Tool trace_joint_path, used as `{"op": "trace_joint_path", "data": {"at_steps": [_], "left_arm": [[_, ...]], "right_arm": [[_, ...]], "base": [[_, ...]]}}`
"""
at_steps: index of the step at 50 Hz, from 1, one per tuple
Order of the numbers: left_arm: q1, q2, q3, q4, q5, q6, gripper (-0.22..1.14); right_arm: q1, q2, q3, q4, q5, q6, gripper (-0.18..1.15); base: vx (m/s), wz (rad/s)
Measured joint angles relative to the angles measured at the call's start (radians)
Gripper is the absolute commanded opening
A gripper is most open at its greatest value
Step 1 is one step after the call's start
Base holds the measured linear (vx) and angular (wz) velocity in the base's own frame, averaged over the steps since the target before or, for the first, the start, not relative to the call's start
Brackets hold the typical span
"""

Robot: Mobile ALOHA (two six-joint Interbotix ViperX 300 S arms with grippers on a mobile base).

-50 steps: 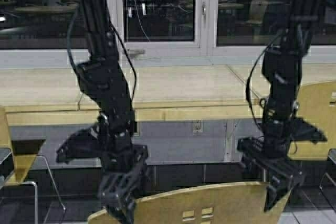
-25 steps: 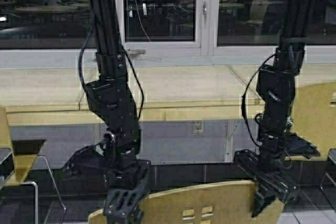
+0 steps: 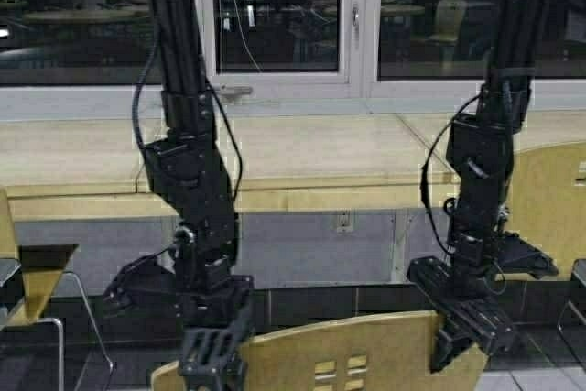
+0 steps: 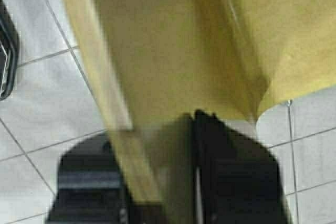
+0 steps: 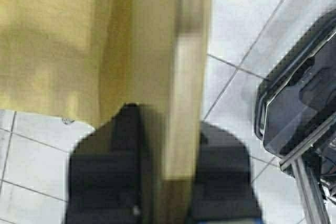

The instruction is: Push the chairs under the table

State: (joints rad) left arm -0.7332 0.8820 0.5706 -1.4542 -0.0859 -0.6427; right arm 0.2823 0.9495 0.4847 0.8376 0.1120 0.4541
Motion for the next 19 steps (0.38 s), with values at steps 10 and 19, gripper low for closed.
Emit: {"op": "trace_joint_path", "data": {"at_steps": [10, 19], "left_arm": [[0.055, 0.000, 0.008, 0.000, 0.002, 0.029, 0.03], [0.110, 0.000, 0.008, 0.000, 0.005, 0.106, 0.03]], "right_arm": [[0.031, 0.002, -0.014, 0.002, 0.002, 0.009, 0.04], [0.066, -0.006, -0.014, 0.006, -0.005, 0.031, 0.04]], "base": [[0.06, -0.06], [0.10, -0.04]]}}
